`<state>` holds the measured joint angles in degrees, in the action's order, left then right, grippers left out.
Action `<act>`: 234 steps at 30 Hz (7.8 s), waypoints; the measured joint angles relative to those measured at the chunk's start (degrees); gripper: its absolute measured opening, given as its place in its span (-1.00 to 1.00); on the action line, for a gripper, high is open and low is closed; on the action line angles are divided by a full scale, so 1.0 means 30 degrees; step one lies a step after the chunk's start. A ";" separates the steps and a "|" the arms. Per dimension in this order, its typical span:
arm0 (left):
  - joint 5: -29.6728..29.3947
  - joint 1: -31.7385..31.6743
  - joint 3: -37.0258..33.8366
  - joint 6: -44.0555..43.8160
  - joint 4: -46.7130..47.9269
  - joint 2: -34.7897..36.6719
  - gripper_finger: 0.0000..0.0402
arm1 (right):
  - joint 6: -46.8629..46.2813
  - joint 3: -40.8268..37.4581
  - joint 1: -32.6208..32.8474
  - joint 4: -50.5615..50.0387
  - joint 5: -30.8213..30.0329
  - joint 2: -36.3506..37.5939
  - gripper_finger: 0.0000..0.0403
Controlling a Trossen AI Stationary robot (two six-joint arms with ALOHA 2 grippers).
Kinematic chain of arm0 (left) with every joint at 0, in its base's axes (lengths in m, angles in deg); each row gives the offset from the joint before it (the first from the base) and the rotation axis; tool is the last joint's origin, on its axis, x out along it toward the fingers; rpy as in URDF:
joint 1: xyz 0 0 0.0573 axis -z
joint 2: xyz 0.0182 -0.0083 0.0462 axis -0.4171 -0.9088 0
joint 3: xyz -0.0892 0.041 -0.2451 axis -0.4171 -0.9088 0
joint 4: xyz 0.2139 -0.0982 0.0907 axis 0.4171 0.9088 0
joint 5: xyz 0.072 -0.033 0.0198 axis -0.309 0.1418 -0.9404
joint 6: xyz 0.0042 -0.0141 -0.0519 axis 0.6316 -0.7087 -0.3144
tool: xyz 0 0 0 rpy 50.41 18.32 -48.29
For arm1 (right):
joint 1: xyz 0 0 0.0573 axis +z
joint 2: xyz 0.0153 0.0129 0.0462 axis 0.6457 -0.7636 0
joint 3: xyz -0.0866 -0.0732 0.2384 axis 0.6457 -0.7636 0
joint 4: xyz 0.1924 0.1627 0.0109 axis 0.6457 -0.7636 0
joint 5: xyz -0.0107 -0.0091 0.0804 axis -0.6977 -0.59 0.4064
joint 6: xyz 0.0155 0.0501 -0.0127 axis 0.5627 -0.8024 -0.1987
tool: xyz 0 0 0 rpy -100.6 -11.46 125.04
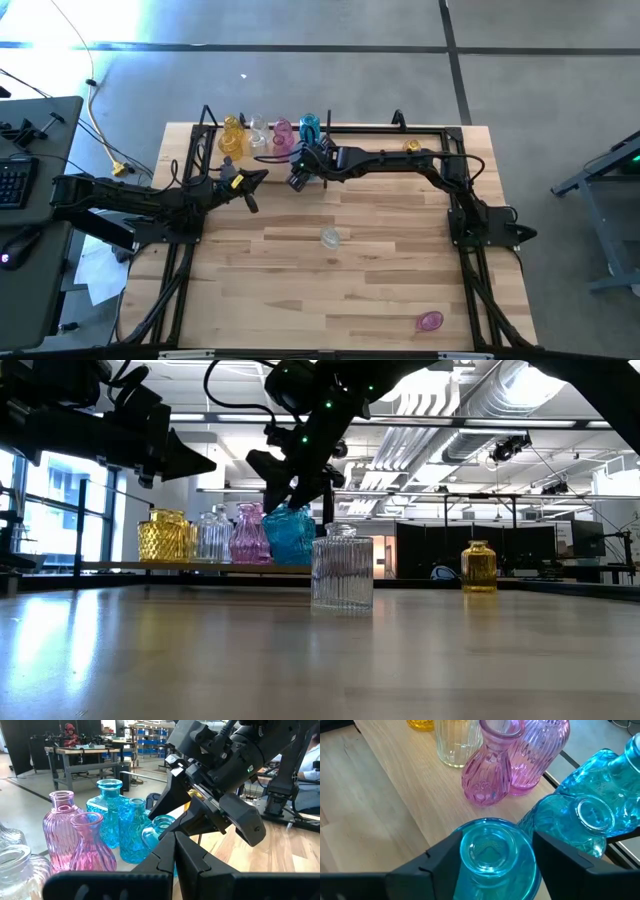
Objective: Sort vases onto shelf
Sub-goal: Put the blue flower vase aligned with the other blue flower vase on the shelf, then put the purple flower vase aligned with the other purple flower vase on the shelf
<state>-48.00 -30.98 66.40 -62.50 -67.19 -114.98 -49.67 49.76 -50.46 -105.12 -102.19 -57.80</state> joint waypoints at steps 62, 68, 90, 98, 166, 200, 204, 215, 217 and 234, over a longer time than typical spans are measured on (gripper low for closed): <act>0.0000 0.0000 0.0000 0.0155 0.0066 -0.0003 -1.00 | 0.4432 0.5985 0.1918 -1.1877 0.0439 -0.1934 -0.90; 0.0164 -0.0007 0.0000 0.0153 0.0102 -0.0006 -1.00 | 0.4185 0.6003 0.1784 -1.1655 0.0248 -0.2211 -0.98; 0.0211 -0.0007 0.0000 0.0146 0.0107 -0.0006 -1.00 | 0.4007 0.5996 0.1638 -1.1483 0.0190 -0.2237 -0.98; 0.0211 -0.0007 0.0000 0.0146 0.0109 -0.0006 -1.00 | 0.4527 0.5996 0.2543 -1.2101 0.0286 -0.1758 -0.98; 0.4503 0.0015 0.0000 0.0688 0.1497 -0.0002 -1.00 | -2.6793 -1.2305 1.8403 -0.8687 0.5696 1.3300 -0.57; 0.4285 -0.0022 0.0007 0.2652 0.0801 0.0002 -1.00 | -3.0643 -1.0440 2.2301 -0.9286 1.0841 0.7628 -0.10; 0.4289 -0.0022 0.0007 0.2650 0.0809 0.0002 -1.00 | -3.0271 -1.0411 2.2301 -0.9194 1.0928 0.7628 -0.37; 0.4291 -0.0022 0.0015 0.2645 0.0809 0.0002 -1.00 | -2.6592 -1.0490 2.0383 -0.9260 1.1258 0.7875 -0.44; 0.4291 -0.0022 0.0022 0.2645 0.0809 0.0002 -1.00 | -2.5908 -1.0525 1.9960 -0.9263 1.1090 0.8008 -0.43; 0.4297 -0.0017 0.0022 0.2645 0.0809 0.0002 -1.00 | -1.6546 -0.7801 1.4338 -1.1207 0.9410 0.8045 -0.45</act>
<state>-35.11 -31.03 66.46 -54.56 -64.77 -114.97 -99.31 26.36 -7.44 -138.74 -73.96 -33.66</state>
